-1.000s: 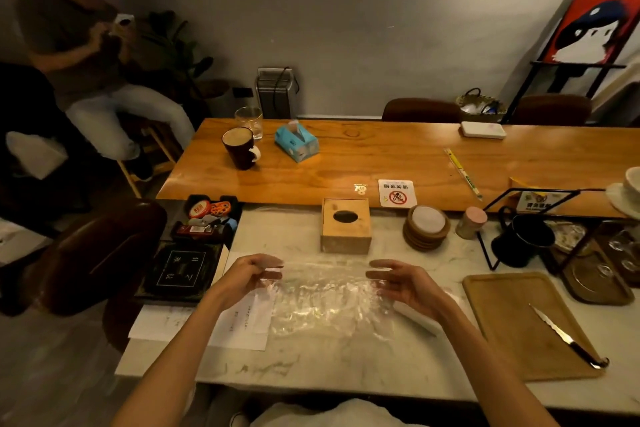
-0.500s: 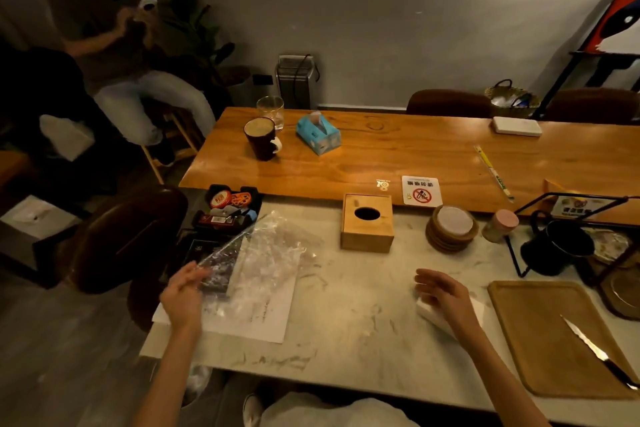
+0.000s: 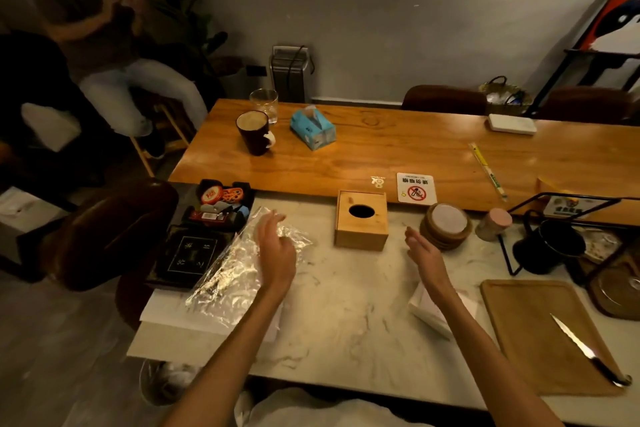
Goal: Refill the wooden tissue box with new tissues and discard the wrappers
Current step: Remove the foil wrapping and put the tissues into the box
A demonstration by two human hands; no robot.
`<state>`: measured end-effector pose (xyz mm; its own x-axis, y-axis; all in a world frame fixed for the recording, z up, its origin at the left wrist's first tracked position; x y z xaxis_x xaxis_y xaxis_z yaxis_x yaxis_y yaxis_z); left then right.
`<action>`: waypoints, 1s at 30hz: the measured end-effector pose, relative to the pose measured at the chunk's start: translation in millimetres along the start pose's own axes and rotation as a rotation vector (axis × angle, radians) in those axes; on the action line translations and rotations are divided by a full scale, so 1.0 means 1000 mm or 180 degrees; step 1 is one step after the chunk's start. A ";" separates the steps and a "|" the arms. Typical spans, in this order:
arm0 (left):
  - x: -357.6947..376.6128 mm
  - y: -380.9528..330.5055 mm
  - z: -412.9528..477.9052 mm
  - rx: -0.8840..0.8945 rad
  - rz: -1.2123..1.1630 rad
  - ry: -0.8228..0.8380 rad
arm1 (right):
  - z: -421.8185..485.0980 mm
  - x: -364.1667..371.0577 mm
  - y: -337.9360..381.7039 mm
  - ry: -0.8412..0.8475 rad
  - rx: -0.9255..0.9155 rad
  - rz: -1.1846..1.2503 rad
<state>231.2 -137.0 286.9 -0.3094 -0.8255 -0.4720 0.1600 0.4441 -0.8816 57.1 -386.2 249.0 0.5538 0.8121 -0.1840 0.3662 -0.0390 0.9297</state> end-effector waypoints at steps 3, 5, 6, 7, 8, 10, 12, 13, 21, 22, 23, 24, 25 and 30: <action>0.061 -0.020 0.041 -0.0556 -0.0600 0.1287 | 0.024 0.015 0.019 0.0104 0.0531 0.0690; 0.093 -0.017 0.056 -0.0800 -0.0685 0.1852 | 0.029 0.023 0.028 0.0218 0.0739 0.1128; 0.106 -0.013 0.061 -0.0860 -0.0757 0.2068 | 0.027 0.027 0.033 0.0344 0.0763 0.1202; 0.117 -0.007 0.064 -0.0887 -0.0832 0.2227 | 0.025 0.030 0.036 0.0474 0.0743 0.1202; 0.123 -0.004 0.064 -0.0900 -0.0905 0.2303 | 0.022 0.032 0.039 0.0582 0.0698 0.1153; 0.131 0.015 0.067 -0.0921 -0.1010 0.2297 | 0.016 0.035 0.041 0.0606 0.0606 0.0938; 0.129 0.028 0.057 -0.1032 -0.1076 0.2253 | 0.006 0.036 0.041 0.0502 0.0565 0.0658; 0.123 0.029 0.047 -0.1070 -0.1118 0.2236 | 0.001 0.036 0.035 0.0460 0.0557 0.0496; 0.068 0.035 -0.072 -0.1075 -0.1084 0.2026 | -0.101 0.052 -0.014 0.0523 0.0447 0.0385; 0.064 0.035 -0.083 -0.1056 -0.1051 0.1991 | -0.112 0.055 -0.018 0.0559 0.0399 0.0403; 0.060 0.031 -0.093 -0.1023 -0.1041 0.1961 | -0.119 0.057 -0.023 0.0578 0.0362 0.0382; 0.057 0.029 -0.100 -0.0986 -0.1018 0.1927 | -0.126 0.059 -0.025 0.0598 0.0343 0.0385; 0.055 0.025 -0.105 -0.0938 -0.1014 0.1907 | -0.130 0.059 -0.028 0.0592 0.0323 0.0360; 0.054 0.036 -0.105 -0.0865 -0.0925 0.1937 | -0.129 0.053 -0.027 0.0662 0.0087 -0.0229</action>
<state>121.7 -129.1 229.6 -0.7834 -0.6184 -0.0626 -0.2221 0.3725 -0.9011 -19.6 -266.7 255.6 0.3603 0.9159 -0.1770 0.4209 0.0098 0.9071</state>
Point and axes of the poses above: each hand's wrist, its own z-axis towards the middle knuckle, its own x-axis out of the palm, y = z × x, the point moved 3 cm from there along z, towards the middle knuckle, and after that the axes turned 7 degrees about y, right-handed, at the moved point
